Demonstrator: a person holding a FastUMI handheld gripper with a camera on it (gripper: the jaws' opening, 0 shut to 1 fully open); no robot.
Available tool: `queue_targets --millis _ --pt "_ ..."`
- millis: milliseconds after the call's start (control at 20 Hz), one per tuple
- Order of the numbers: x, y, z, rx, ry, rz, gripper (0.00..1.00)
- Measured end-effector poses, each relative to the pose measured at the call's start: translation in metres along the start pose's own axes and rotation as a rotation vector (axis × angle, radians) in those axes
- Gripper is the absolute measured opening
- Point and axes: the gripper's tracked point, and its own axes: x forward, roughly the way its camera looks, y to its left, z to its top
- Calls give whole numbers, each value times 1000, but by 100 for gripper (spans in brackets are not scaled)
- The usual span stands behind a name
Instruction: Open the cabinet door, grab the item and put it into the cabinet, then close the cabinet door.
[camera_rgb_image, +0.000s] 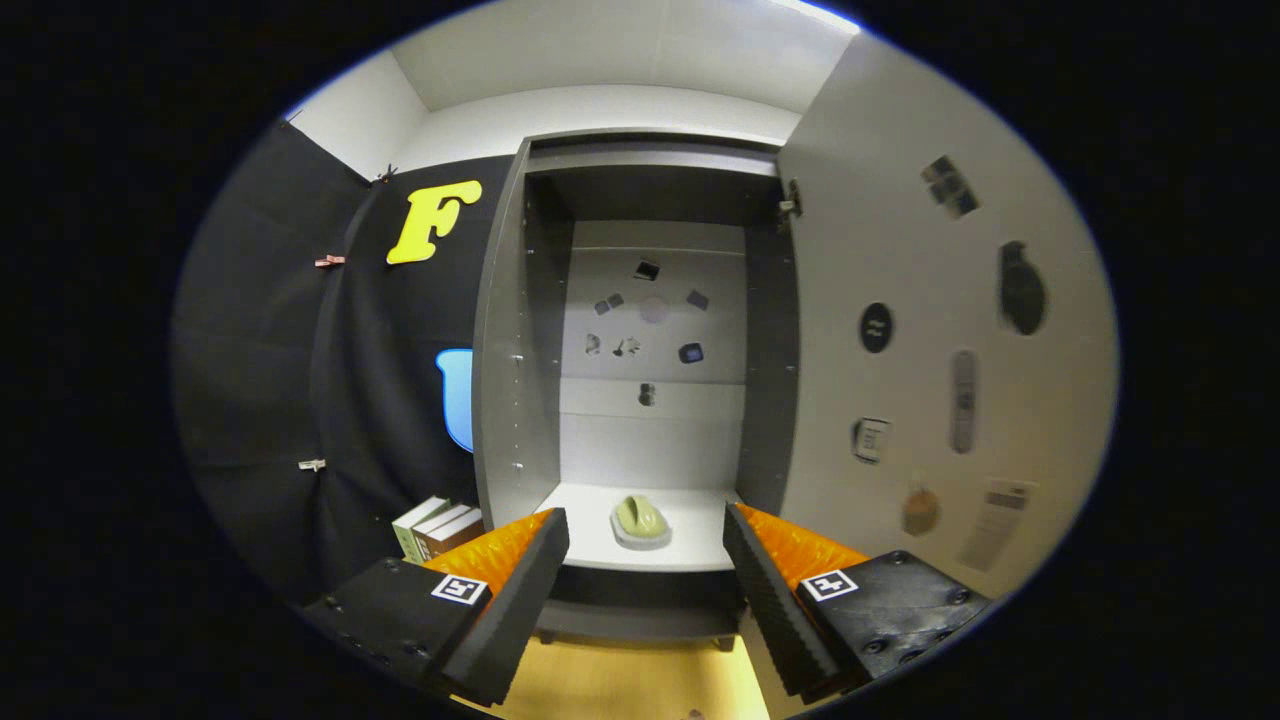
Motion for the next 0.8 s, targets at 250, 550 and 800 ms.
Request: queue_targets --millis 250,550,800 --pt "-87 -32 -9 -61 39 -84 98" --pt "-159 -79 -4 -67 50 -123 98" --pt "-194 -155 1 -68 51 -162 98"
